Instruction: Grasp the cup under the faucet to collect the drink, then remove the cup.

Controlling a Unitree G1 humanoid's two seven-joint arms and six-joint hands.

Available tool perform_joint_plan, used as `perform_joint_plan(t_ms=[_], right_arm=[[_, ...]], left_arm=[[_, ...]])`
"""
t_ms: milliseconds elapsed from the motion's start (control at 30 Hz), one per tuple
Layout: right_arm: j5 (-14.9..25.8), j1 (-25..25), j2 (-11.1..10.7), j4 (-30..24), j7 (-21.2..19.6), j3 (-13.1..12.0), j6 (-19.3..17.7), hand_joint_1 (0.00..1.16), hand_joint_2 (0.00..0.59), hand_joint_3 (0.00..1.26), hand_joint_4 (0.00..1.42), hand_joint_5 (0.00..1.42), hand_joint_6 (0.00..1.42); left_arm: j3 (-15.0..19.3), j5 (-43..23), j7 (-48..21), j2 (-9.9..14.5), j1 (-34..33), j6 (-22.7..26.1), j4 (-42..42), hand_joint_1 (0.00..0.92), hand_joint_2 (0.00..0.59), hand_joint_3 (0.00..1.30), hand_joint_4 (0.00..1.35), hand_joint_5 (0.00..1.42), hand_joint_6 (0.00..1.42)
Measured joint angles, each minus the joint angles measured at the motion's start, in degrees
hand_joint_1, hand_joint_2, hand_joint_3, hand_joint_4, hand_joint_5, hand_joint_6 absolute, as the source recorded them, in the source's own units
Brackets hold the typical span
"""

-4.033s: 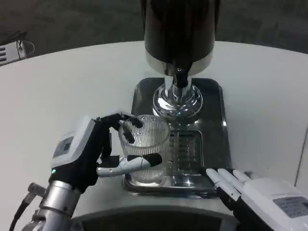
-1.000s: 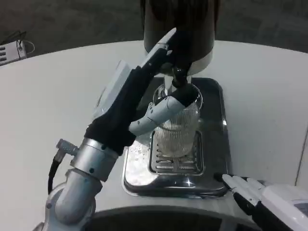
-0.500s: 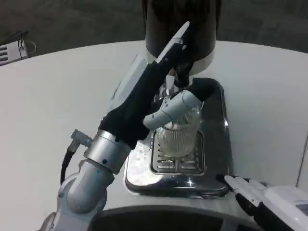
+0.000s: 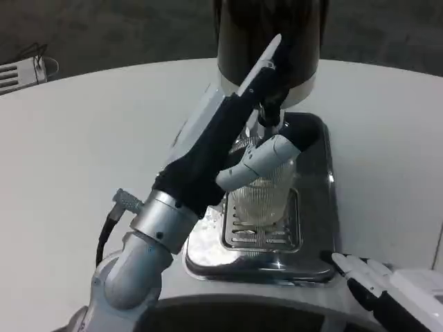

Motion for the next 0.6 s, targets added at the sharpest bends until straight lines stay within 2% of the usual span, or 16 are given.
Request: perform_joint_plan(t_ms=[167,600], right_arm=[[0.7,0.0,-0.1,0.0,0.0,-0.4,0.0,0.52,0.433,0.00,0.00,0.00,0.00],[1.2,0.0,-0.1,0.0,0.0,-0.3,0.0,0.52,0.430,0.00,0.00,0.00,0.00]], left_arm=[[-1.2,1.7,-1.9,2.1,-0.1,1.7,-0.8,0.000,0.059,0.01,0.00,0.07,0.14],[-4.3,7.2,-3.8,7.9,-3.3,1.5,-0.4,0.000,0.062,0.00,0.00,0.04,0.12]])
